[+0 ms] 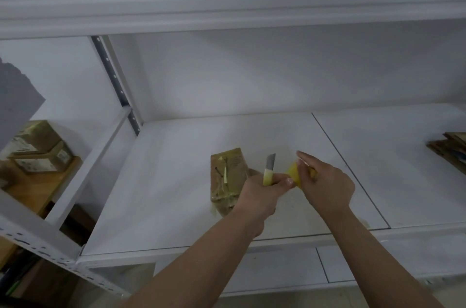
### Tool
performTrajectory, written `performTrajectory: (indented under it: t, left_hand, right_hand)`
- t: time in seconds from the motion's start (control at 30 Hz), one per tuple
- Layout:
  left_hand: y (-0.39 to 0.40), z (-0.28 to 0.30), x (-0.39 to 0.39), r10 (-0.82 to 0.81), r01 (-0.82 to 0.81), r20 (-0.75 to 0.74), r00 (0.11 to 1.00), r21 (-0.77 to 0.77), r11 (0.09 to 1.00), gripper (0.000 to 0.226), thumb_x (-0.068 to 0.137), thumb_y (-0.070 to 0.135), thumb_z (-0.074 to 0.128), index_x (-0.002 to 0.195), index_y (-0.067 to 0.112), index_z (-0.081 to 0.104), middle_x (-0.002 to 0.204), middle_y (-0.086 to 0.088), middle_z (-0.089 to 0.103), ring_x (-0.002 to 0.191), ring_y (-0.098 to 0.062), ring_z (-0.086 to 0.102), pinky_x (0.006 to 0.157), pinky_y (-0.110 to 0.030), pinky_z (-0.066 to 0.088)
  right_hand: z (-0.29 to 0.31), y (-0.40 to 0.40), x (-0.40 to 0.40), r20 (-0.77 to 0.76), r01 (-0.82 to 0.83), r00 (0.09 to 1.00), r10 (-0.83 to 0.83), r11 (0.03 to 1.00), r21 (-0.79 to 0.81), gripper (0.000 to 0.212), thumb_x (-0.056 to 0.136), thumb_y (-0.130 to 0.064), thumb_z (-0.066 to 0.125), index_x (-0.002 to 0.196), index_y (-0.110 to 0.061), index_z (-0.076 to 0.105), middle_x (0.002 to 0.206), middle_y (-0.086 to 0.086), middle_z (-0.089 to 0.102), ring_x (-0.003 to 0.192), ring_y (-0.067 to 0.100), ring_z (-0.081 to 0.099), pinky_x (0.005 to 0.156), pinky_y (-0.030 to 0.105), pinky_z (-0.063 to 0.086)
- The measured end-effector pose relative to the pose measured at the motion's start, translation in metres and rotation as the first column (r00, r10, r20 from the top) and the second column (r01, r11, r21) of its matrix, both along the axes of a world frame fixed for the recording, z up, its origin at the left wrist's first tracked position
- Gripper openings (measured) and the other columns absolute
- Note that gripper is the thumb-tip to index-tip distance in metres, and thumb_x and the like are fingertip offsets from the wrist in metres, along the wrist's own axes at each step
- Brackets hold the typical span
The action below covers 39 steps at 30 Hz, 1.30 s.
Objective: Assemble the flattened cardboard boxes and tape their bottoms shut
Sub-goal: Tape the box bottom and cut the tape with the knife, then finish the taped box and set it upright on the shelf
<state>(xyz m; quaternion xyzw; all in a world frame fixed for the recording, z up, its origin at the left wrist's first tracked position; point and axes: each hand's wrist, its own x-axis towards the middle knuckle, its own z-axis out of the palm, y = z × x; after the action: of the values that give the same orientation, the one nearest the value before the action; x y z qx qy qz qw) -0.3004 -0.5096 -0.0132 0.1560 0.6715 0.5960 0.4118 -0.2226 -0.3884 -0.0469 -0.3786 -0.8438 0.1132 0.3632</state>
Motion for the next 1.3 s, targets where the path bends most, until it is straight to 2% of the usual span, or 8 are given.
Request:
performTrajectory:
  t: [0.13, 0.27, 0.4, 0.6, 0.7, 0.8, 1.0, 1.3]
  left_hand:
    - [-0.018, 0.011, -0.027, 0.123, -0.119, -0.14, 0.983, 0.039, 0.992, 0.016, 0.089, 0.016, 0.067, 0.094, 0.002, 0.074, 0.07, 0.006, 0.065, 0.049, 0.007, 0.054, 0.048, -0.008, 0.04]
    - [-0.055, -0.002, -0.083, 0.235, -0.301, -0.381, 0.894, -0.122, 0.946, 0.023, 0.094, 0.031, 0.057, 0.104, 0.012, 0.064, 0.097, -0.002, 0.068, 0.083, -0.018, 0.062, 0.074, -0.028, 0.045]
    - [-0.099, -0.049, -0.12, -0.077, -0.364, -0.632, 0.771, -0.536, 0.762, 0.037, 0.099, 0.039, 0.045, 0.122, 0.01, 0.047, 0.111, -0.008, 0.062, 0.103, -0.031, 0.06, 0.08, -0.032, 0.041]
    - [-0.139, -0.102, -0.134, -0.407, -0.363, -0.624, 0.667, -0.749, 0.554, 0.036, 0.1, 0.029, 0.04, 0.125, 0.005, 0.051, 0.129, -0.018, 0.051, 0.119, -0.036, 0.048, 0.098, -0.039, 0.039]
    - [-0.133, -0.104, -0.131, -0.232, -0.457, -0.836, 0.497, -0.479, 0.749, 0.046, 0.095, 0.041, 0.054, 0.13, 0.011, 0.058, 0.131, -0.016, 0.055, 0.124, -0.035, 0.045, 0.105, -0.043, 0.036]
    - [-0.112, -0.082, -0.109, 0.091, -0.241, -0.734, 0.673, -0.102, 0.965, 0.043, 0.092, 0.041, 0.06, 0.133, 0.025, 0.057, 0.125, -0.001, 0.056, 0.118, -0.016, 0.051, 0.1, -0.034, 0.044]
    - [-0.088, -0.083, -0.082, -0.018, 0.012, -0.635, 0.772, -0.013, 1.0, 0.05, 0.082, 0.03, 0.075, 0.13, 0.024, 0.061, 0.124, 0.01, 0.061, 0.107, 0.011, 0.052, 0.08, 0.004, 0.037]
    - [-0.07, -0.095, -0.081, -0.027, -0.015, -0.726, 0.687, -0.052, 0.999, 0.045, 0.082, 0.013, 0.074, 0.123, 0.031, 0.066, 0.129, -0.003, 0.063, 0.119, -0.005, 0.057, 0.101, -0.012, 0.041]
  right_hand:
    - [-0.01, 0.011, 0.005, 0.079, 0.103, 0.991, -0.107, 0.994, 0.048, 0.022, 0.093, -0.027, 0.061, 0.112, -0.025, 0.074, 0.06, 0.008, 0.065, 0.05, 0.029, 0.058, 0.052, 0.025, 0.039]
    - [-0.031, 0.017, 0.011, 0.204, 0.105, 0.97, -0.132, 0.985, 0.137, 0.02, 0.088, -0.026, 0.062, 0.1, -0.02, 0.077, 0.065, 0.01, 0.07, 0.048, 0.029, 0.061, 0.056, 0.026, 0.039]
    - [-0.058, 0.01, 0.015, 0.373, 0.06, 0.923, -0.096, 0.993, 0.106, 0.031, 0.083, -0.032, 0.05, 0.09, -0.016, 0.075, 0.069, 0.01, 0.07, 0.06, 0.029, 0.065, 0.062, 0.032, 0.049]
    - [-0.053, -0.003, -0.004, 0.638, 0.183, 0.764, -0.093, 0.98, -0.076, 0.063, 0.09, -0.05, 0.056, 0.142, -0.017, 0.038, 0.129, 0.011, 0.057, 0.121, 0.03, 0.052, 0.099, 0.039, 0.037]
    - [-0.036, -0.012, -0.022, 0.319, -0.081, 0.943, 0.094, 0.995, -0.054, 0.049, 0.091, -0.037, 0.061, 0.134, -0.015, 0.052, 0.12, 0.019, 0.059, 0.11, 0.039, 0.054, 0.089, 0.045, 0.044]
    - [-0.018, -0.029, -0.044, 0.204, -0.421, 0.877, 0.436, 0.9, -0.113, 0.045, 0.097, -0.043, 0.049, 0.137, -0.024, 0.054, 0.115, 0.01, 0.057, 0.105, 0.029, 0.052, 0.086, 0.041, 0.047]
    - [-0.03, -0.042, -0.053, 0.346, -0.48, 0.738, 0.579, 0.811, -0.334, 0.058, 0.087, -0.051, 0.061, 0.141, -0.04, 0.046, 0.125, 0.001, 0.055, 0.112, 0.023, 0.048, 0.092, 0.034, 0.043]
    - [-0.043, -0.039, -0.039, 0.188, -0.438, 0.826, 0.532, 0.814, -0.38, 0.055, 0.081, -0.021, 0.077, 0.132, -0.028, 0.057, 0.105, 0.007, 0.07, 0.093, 0.024, 0.057, 0.079, 0.033, 0.046]
